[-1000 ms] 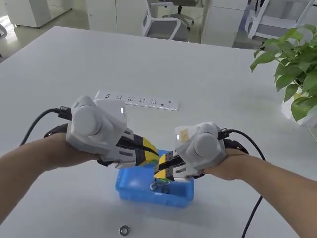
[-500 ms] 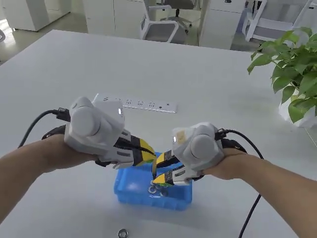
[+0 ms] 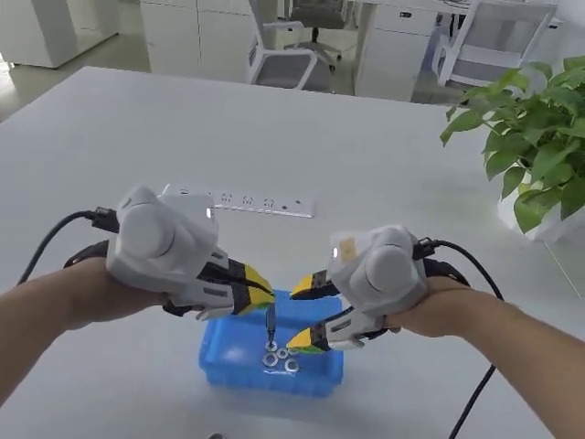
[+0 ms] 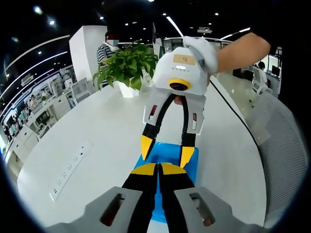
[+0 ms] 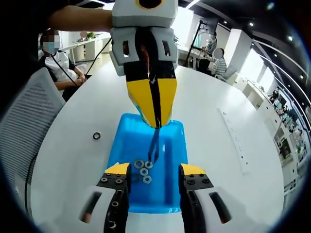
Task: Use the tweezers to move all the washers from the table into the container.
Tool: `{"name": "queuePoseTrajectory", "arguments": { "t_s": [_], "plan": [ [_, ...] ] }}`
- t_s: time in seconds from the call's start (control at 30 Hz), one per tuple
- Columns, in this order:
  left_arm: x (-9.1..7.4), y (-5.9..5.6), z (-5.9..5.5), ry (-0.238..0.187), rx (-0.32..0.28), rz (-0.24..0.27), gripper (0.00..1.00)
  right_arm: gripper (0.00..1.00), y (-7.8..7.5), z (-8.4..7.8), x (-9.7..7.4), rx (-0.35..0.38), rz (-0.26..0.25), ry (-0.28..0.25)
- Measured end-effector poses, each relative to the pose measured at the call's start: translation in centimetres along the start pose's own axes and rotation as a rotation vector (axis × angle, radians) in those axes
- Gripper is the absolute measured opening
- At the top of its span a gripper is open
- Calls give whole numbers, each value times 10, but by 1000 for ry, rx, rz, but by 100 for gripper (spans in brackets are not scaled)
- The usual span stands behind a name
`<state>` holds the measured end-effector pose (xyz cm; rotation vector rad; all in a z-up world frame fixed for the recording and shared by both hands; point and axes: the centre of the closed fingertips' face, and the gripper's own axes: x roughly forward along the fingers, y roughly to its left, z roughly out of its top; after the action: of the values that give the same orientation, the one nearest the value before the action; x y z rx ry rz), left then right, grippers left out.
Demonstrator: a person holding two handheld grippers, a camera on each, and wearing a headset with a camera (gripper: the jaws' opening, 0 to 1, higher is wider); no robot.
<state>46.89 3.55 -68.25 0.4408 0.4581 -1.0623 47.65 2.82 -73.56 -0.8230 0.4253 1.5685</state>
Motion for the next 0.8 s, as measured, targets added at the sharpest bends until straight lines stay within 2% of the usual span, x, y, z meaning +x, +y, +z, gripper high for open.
{"name": "queuePoseTrajectory", "arguments": {
  "t_s": [0.23,0.43,0.8],
  "plan": [
    [-3,1,6,1,3,4,4,49,1,0,-16,41,-50,3],
    [-11,1,13,-3,-8,10,4,55,4,-3,-30,106,-90,4],
    [-30,-1,23,-6,-15,13,4,65,18,-10,-52,209,-143,1]
  ]
}}
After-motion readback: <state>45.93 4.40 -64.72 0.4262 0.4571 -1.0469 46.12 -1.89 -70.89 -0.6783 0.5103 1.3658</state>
